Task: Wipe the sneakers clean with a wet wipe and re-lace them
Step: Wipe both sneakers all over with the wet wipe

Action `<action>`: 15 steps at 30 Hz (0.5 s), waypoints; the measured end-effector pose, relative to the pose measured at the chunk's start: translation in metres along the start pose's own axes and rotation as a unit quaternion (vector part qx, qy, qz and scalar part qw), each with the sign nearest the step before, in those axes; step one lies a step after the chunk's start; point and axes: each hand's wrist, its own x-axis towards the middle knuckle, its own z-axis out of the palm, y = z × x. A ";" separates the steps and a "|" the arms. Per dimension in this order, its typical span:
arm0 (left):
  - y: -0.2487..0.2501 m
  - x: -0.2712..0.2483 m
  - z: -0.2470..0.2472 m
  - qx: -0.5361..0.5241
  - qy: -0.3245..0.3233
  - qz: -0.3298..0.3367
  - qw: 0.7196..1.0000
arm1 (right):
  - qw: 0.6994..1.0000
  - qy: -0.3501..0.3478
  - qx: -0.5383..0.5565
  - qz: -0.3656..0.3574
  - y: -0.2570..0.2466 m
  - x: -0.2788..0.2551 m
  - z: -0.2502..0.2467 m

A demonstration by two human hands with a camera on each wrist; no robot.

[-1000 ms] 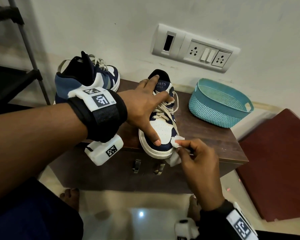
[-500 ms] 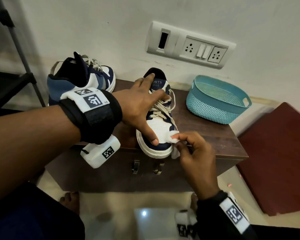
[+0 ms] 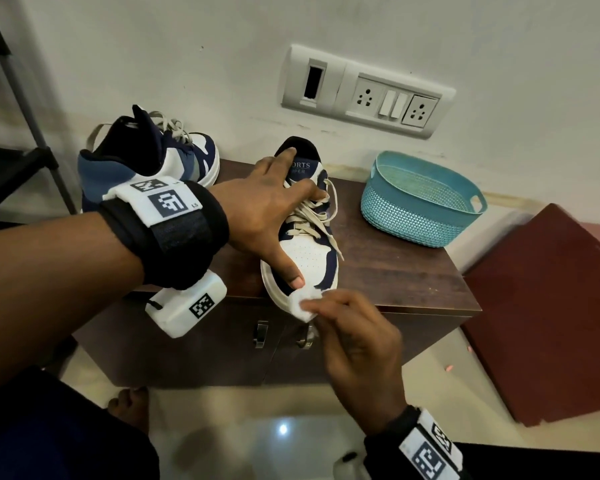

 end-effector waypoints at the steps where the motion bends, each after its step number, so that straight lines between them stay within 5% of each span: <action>1: 0.000 0.000 0.000 0.001 0.000 -0.002 1.000 | 0.999 0.037 -0.001 0.018 0.007 0.005 -0.002; 3: 0.001 0.000 -0.001 0.001 -0.002 -0.008 1.000 | 0.994 0.091 -0.003 0.055 0.012 0.012 -0.003; 7: 0.001 0.002 0.001 0.006 -0.003 0.000 1.000 | 1.000 0.000 0.020 0.010 -0.008 0.003 0.003; 11: 0.001 0.000 0.001 0.002 -0.005 -0.007 1.000 | 0.990 0.103 0.014 0.090 0.015 0.021 -0.007; 15: 0.002 0.001 0.000 0.008 -0.005 -0.003 1.000 | 0.999 -0.023 -0.025 0.023 -0.006 0.014 0.000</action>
